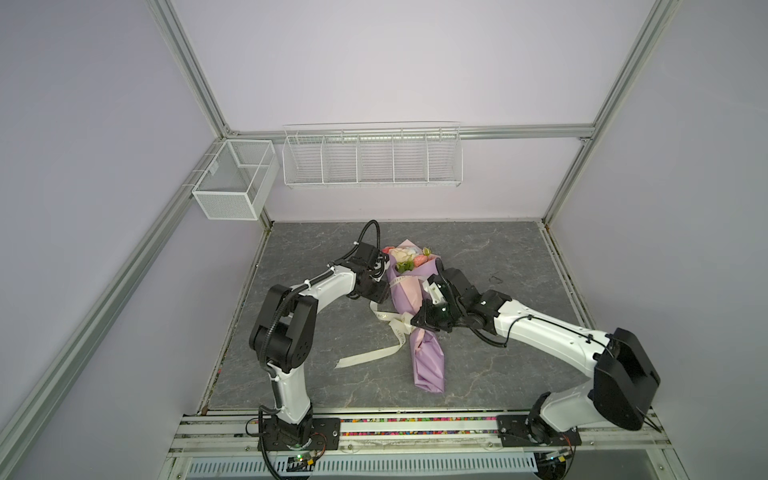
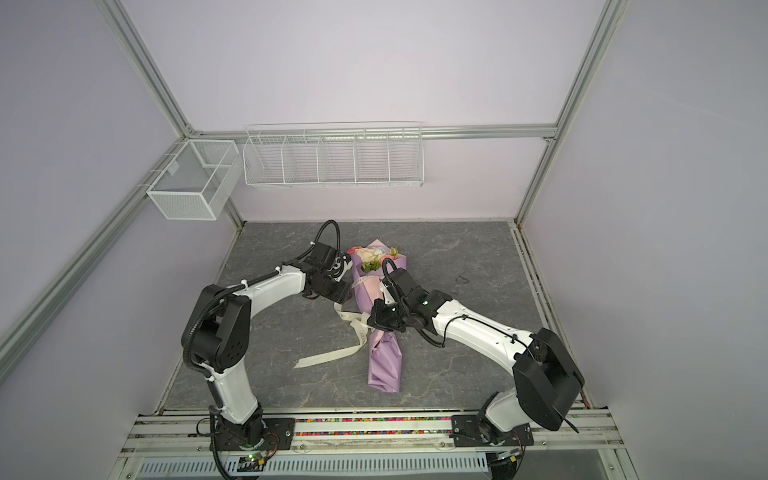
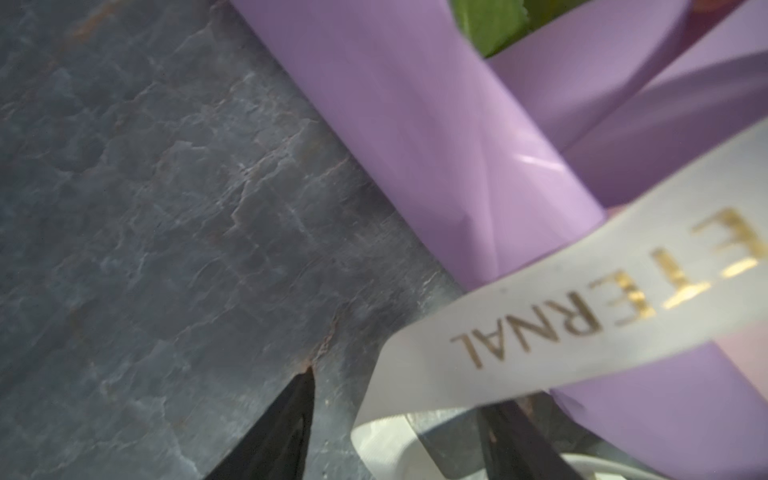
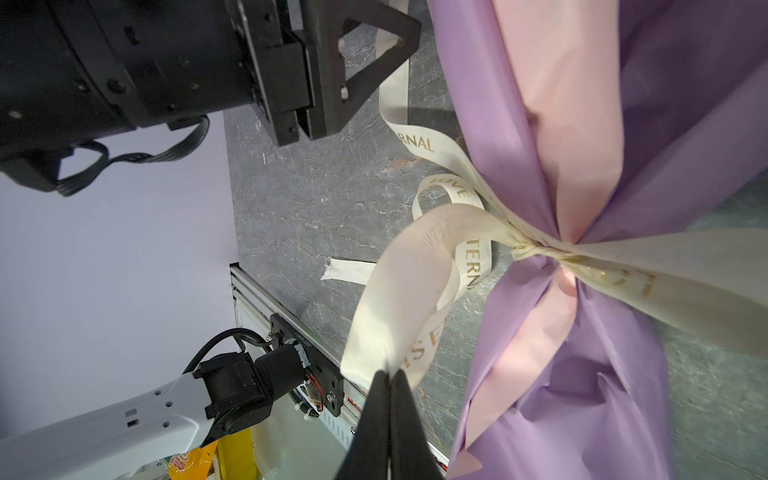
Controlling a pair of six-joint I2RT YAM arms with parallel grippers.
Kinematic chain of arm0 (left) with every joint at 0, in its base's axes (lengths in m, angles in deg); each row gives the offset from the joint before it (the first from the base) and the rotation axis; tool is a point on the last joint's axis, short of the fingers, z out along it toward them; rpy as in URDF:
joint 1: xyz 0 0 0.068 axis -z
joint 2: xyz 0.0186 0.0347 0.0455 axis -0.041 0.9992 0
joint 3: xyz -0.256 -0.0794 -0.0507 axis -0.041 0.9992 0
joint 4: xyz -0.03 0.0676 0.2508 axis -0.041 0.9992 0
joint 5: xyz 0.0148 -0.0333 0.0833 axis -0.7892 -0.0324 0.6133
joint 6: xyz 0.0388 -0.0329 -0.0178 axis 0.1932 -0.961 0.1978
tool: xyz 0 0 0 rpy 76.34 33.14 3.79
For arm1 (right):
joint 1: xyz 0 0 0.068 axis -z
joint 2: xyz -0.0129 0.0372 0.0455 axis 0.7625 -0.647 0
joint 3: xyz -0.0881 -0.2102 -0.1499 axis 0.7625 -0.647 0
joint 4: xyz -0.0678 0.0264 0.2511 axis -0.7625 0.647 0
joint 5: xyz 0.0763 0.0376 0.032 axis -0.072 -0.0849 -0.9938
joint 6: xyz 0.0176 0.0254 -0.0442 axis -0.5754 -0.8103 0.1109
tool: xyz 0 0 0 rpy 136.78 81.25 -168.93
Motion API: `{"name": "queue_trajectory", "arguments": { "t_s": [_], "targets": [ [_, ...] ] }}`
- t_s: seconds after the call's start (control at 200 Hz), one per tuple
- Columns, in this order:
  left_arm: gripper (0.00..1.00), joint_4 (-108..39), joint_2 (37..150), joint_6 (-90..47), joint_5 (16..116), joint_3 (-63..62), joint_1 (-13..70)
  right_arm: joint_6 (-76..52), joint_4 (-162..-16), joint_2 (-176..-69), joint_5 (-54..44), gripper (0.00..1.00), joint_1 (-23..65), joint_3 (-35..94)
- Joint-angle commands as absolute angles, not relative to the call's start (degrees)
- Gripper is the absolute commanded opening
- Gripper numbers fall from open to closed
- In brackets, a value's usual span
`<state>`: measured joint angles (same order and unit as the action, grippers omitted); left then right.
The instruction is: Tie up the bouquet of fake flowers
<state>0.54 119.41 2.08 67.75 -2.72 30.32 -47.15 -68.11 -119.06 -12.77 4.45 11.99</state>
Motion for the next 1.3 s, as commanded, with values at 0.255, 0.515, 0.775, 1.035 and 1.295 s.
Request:
{"name": "queue_trajectory", "arguments": {
  "t_s": [0.255,0.515,0.775,1.035,1.295],
  "targets": [
    [0.15,4.15,119.02,5.26,66.63,-5.37,31.22,-46.56,-66.33,-119.36,-12.67,0.07,5.43,13.07],
    [0.00,-0.78,100.12,-6.06,67.30,8.62,31.31,-46.31,-66.93,-119.21,-11.66,0.07,6.41,13.06],
    [0.00,-2.28,71.97,-13.66,68.60,22.94,33.84,-46.39,-68.15,-119.41,-12.38,0.07,8.28,13.94],
    [0.00,-16.44,47.32,-4.24,54.39,38.21,36.55,-46.57,-68.47,-119.51,-12.67,0.07,9.02,13.82],
    [0.00,-12.88,51.11,15.22,45.28,33.59,45.03,-45.91,-68.79,-121.57,-15.81,0.07,9.74,15.70]
  ]
}}
